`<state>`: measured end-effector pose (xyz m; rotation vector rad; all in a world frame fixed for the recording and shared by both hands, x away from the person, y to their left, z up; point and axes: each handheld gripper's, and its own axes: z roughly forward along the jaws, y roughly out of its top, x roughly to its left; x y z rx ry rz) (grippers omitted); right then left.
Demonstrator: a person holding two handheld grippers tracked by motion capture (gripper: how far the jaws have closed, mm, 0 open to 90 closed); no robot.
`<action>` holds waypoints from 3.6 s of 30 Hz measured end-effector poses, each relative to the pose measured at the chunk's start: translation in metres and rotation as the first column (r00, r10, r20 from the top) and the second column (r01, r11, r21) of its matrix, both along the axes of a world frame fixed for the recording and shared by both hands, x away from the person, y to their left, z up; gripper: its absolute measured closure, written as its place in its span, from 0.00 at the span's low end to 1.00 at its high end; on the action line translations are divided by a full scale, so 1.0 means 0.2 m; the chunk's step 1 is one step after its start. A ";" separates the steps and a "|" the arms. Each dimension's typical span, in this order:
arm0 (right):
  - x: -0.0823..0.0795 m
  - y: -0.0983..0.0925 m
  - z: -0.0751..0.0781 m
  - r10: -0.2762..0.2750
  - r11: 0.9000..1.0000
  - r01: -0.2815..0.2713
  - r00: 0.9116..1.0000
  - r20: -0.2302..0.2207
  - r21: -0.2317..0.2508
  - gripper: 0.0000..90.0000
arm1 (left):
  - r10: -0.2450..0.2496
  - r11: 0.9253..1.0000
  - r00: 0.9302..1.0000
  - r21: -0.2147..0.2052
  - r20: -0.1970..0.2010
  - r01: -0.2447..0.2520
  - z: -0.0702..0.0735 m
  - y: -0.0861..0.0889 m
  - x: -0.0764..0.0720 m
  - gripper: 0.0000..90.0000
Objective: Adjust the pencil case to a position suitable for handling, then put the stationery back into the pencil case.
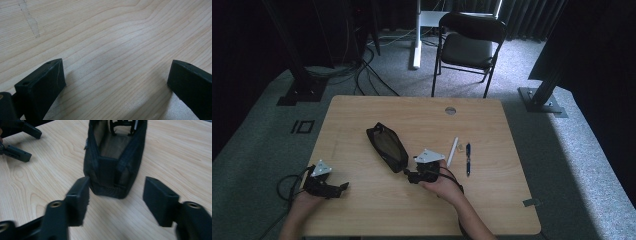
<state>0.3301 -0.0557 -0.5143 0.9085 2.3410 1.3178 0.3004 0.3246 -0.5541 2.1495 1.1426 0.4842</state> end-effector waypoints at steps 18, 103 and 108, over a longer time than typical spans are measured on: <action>0.05 0.10 -0.05 0.032 0.996 -0.034 0.999 -0.028 -0.085 0.81 | 0.000 1.000 1.000 0.000 0.000 0.000 0.00 0.00 0.00 0.02; 0.19 -0.88 -0.14 -0.484 0.873 0.473 0.870 -0.098 -0.119 0.61 | 0.000 1.000 1.000 -0.001 0.000 0.000 0.00 0.00 0.00 0.02; 0.24 -0.86 -0.17 -0.523 0.848 0.505 0.846 -0.101 -0.160 0.67 | 0.000 1.000 1.000 -0.001 0.000 0.000 0.00 0.00 0.00 0.02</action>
